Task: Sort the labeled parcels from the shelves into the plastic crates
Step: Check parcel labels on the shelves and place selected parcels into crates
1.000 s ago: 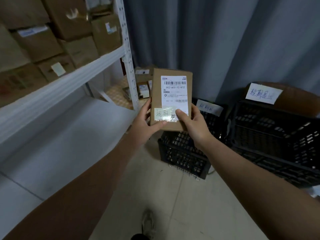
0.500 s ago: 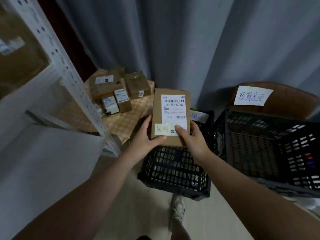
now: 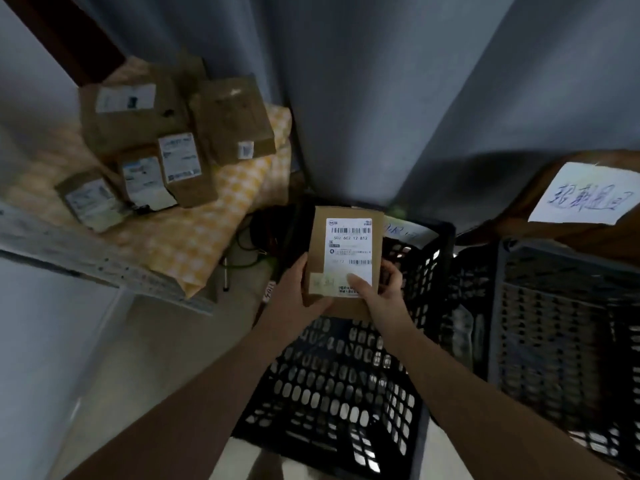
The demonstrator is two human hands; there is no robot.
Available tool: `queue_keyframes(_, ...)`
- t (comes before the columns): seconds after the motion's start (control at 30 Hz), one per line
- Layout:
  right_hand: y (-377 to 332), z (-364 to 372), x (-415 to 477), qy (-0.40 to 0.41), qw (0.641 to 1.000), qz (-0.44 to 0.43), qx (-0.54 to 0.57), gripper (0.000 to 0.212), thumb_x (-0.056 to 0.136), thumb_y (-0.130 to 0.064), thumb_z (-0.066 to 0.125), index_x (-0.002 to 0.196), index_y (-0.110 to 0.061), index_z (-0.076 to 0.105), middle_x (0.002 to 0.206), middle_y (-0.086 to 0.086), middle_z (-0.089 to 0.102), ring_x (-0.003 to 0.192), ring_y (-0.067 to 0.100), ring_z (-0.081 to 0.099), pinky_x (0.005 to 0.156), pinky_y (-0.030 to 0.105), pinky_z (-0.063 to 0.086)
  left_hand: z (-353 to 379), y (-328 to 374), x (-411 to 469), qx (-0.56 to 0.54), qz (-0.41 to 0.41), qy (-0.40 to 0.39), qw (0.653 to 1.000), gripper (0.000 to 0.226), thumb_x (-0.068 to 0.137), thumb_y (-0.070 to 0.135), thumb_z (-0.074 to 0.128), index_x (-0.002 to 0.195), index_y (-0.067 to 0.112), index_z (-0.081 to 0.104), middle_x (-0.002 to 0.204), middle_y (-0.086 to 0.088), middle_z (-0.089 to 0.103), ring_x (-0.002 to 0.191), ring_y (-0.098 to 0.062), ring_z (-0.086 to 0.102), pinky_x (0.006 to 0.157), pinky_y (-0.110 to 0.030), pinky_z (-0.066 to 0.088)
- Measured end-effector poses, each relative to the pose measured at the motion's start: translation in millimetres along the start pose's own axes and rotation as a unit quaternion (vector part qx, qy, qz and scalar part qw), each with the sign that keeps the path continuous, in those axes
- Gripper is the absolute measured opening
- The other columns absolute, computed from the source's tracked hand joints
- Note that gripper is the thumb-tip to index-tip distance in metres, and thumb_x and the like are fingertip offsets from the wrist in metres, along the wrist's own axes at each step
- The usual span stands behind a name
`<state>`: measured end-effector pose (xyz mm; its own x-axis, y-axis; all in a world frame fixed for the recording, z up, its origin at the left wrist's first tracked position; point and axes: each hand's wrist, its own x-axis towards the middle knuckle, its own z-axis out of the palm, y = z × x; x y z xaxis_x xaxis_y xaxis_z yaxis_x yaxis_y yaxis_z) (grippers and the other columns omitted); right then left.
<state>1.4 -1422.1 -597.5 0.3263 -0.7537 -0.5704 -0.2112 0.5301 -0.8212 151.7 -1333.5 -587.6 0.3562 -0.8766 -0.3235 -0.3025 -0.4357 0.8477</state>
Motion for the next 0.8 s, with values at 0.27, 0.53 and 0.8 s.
queue_keyframes(0.27,100,-2,110,0.036,0.996,0.053,-0.066,0.081,0.086,-0.033,0.07,0.148,-0.024,0.019,0.119,-0.003,0.051,0.101,0.015,0.055,0.069,0.017,0.047,85,-110,62,-0.132,-0.118,0.015,0.984,0.068,0.077,0.002,0.076,0.123,0.034,0.04,0.124,0.003,0.052,0.114,-0.009,0.054,0.093,-0.021,0.049)
queue_keyframes(0.53,164,-3,193,-0.003,0.996,0.053,-0.078,0.074,0.09,-0.028,0.067,0.149,-0.02,0.023,0.133,0.002,0.052,0.116,0.021,0.056,0.094,0.035,0.052,139,-171,99,-0.268,-0.237,0.131,0.925,0.068,0.084,0.0,0.068,0.142,0.01,0.035,0.126,-0.004,0.056,0.094,-0.004,0.058,0.068,-0.006,0.049)
queue_keyframes(0.8,190,15,215,0.058,0.982,-0.046,-0.176,0.067,0.087,-0.017,0.069,0.142,-0.013,0.031,0.119,-0.007,0.049,0.107,0.008,0.051,0.086,0.021,0.047,158,-188,139,-0.311,-0.288,0.217,0.879,0.06,0.088,0.012,0.068,0.141,0.007,0.04,0.132,-0.006,0.056,0.111,-0.019,0.058,0.087,-0.025,0.053)
